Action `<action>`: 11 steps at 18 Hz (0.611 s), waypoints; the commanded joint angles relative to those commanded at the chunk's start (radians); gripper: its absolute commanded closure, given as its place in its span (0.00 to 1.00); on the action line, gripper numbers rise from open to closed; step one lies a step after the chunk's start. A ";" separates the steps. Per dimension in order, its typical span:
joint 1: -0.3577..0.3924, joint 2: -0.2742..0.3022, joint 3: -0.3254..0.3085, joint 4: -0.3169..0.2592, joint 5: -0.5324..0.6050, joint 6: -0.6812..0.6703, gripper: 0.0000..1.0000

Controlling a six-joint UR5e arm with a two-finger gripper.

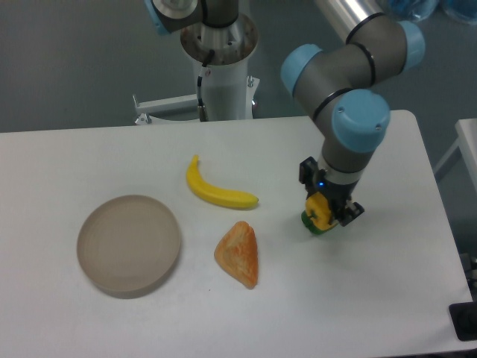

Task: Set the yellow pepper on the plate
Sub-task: 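Carry the yellow pepper over the banana toward the beige plate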

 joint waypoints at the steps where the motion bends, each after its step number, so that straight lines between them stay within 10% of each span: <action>1: -0.023 0.009 -0.011 0.000 -0.002 -0.040 0.59; 11: -0.285 0.008 -0.038 0.083 -0.070 -0.276 0.55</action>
